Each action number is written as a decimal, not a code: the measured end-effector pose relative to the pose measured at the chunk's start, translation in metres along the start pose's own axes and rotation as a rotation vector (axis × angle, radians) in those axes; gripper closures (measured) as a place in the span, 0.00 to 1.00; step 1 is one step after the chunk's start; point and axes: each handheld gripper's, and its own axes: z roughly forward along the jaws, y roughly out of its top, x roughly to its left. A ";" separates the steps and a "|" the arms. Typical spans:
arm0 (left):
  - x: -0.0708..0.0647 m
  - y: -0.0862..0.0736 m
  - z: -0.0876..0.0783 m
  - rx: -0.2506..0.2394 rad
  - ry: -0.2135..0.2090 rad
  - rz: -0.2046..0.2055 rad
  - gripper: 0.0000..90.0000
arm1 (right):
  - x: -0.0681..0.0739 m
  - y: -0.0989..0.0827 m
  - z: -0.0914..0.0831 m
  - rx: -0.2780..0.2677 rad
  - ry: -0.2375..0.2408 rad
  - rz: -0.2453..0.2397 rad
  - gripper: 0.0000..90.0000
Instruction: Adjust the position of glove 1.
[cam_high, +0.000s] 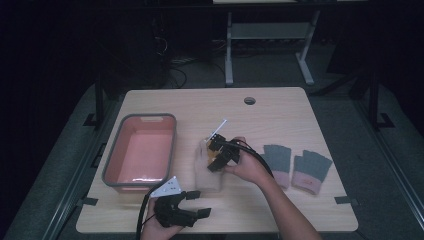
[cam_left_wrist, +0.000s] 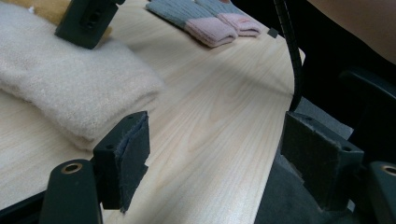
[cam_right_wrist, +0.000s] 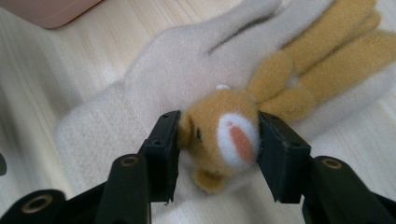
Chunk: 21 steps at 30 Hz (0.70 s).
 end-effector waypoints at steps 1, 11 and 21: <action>0.000 0.000 0.000 0.001 0.001 -0.003 0.27 | 0.000 0.000 -0.001 -0.003 0.005 0.003 0.55; -0.001 0.000 0.000 0.000 0.003 0.000 0.27 | 0.007 0.006 -0.017 -0.076 -0.008 -0.005 0.48; 0.000 0.000 -0.001 -0.002 0.002 0.004 0.27 | 0.023 0.026 -0.002 -0.058 -0.051 -0.065 0.43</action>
